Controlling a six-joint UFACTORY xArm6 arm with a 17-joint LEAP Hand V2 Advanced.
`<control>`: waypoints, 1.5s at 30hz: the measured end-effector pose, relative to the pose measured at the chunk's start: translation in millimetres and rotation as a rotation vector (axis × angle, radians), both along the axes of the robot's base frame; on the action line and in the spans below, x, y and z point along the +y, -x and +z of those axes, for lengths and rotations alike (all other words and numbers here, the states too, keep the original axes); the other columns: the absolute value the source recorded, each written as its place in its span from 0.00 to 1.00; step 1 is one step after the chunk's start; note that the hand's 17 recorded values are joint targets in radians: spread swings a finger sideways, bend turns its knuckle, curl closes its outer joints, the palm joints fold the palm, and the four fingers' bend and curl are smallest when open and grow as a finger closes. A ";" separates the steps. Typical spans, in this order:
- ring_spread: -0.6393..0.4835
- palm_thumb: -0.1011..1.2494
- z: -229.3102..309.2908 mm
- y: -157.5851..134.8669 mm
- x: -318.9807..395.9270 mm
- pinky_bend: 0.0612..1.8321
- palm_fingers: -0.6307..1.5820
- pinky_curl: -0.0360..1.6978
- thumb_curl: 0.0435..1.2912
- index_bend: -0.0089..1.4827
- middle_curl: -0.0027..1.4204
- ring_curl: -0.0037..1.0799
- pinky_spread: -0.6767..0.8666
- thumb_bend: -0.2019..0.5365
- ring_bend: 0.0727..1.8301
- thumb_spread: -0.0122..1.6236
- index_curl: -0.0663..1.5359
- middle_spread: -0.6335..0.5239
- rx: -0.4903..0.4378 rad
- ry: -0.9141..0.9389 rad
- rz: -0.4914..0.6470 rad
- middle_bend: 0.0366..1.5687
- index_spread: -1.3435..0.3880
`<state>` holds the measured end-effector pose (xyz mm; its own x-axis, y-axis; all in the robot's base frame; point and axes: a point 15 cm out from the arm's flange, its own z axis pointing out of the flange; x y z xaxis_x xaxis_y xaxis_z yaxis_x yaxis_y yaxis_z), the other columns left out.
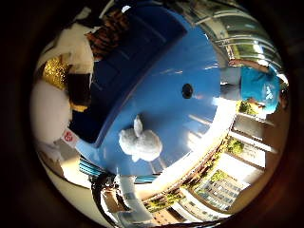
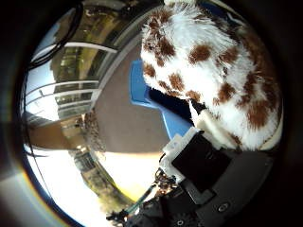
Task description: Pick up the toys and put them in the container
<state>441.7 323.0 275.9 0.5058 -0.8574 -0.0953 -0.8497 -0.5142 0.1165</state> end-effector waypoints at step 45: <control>0.78 0.61 -52.9 85.4 -285.9 0.31 0.31 0.18 0.33 0.11 0.25 0.26 0.71 0.23 0.18 0.68 0.24 0.57 0.243 0.059 0.115 0.09 0.62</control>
